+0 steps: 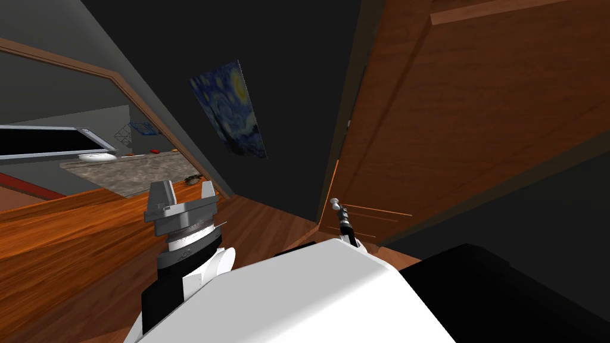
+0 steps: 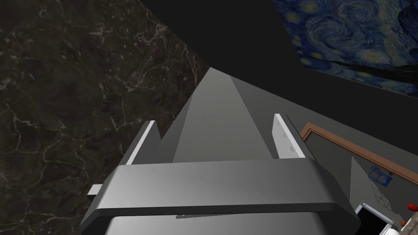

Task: Pull the door open

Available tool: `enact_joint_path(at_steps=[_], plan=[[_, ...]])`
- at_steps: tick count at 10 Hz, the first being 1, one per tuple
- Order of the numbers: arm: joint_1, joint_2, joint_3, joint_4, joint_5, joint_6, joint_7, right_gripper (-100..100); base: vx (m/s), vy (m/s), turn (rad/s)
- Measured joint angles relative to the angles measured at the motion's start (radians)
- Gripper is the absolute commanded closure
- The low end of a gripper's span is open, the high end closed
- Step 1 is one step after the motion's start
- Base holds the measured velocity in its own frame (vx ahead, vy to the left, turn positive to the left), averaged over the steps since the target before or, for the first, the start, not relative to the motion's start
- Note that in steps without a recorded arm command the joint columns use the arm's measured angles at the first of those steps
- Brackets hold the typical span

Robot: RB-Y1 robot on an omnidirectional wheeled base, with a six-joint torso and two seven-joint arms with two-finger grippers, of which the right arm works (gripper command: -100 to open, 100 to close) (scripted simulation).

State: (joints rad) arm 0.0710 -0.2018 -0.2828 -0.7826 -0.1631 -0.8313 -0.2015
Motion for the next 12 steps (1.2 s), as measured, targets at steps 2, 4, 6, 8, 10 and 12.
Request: enact_joint_path(at_steps=[2,4,6,8,10,12], plan=[[0.000,-0.007,0.016,0.017,-0.029,-0.016,-0.053,100,-0.040,-0.009,0.067],[-0.004,-0.018,0.034,0.031,-0.064,-0.017,-0.116,100,-0.051,-0.008,0.062],[0.005,-0.014,0.041,0.012,-0.076,-0.003,-0.147,-100,-0.036,-0.009,0.005],[-0.001,-0.022,0.038,0.012,-0.103,-0.004,-0.191,-100,-0.070,-0.007,0.029],[-0.004,-0.009,0.053,0.023,-0.125,-0.005,-0.244,-100,-0.092,0.013,0.045],[-0.001,0.001,0.064,0.014,-0.145,0.001,-0.289,-100,-0.049,0.010,0.050]])
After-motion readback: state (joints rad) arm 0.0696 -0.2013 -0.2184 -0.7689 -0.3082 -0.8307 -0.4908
